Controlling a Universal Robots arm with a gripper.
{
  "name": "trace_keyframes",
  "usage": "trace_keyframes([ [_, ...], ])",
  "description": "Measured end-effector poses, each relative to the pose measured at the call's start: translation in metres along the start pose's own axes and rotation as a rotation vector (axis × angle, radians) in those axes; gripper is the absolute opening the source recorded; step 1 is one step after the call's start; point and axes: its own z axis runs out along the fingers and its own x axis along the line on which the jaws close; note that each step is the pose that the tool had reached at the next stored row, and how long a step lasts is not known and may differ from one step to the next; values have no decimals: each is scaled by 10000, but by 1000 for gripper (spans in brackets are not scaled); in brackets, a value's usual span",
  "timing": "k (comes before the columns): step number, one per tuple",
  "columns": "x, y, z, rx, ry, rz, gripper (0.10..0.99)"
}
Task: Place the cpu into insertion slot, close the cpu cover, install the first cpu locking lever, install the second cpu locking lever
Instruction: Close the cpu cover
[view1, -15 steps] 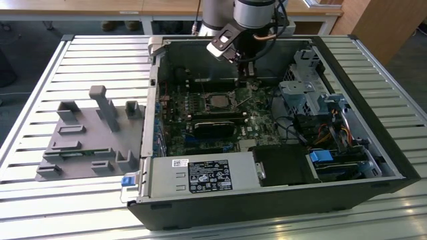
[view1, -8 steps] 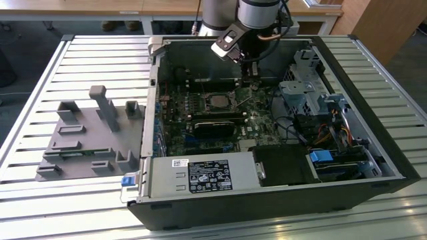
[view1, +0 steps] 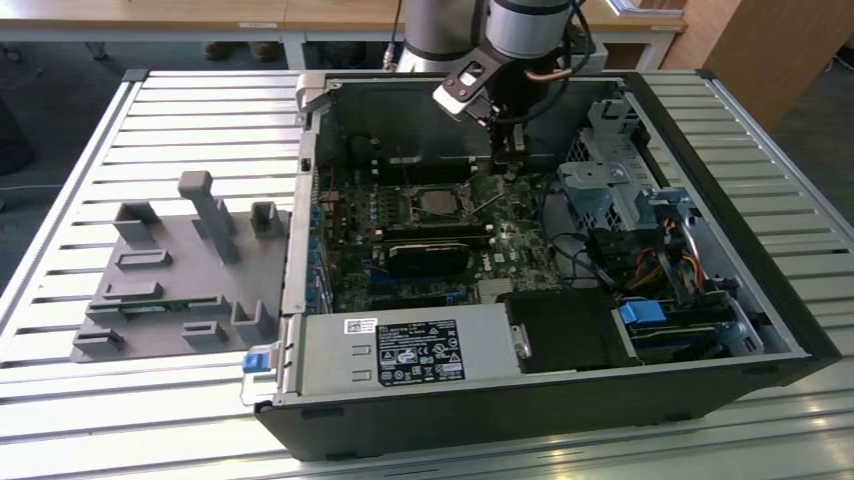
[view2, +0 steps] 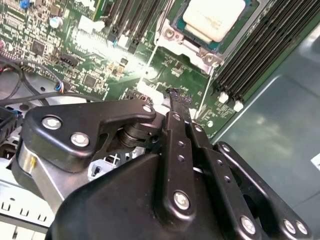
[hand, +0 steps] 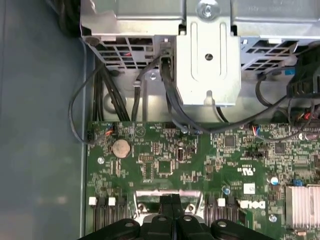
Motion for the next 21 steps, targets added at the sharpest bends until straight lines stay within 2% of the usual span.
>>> trace_keyframes([
  [4, 7, 60, 11, 20, 1, 1, 106],
  [21, 27, 209, 51, 79, 0, 0, 106],
])
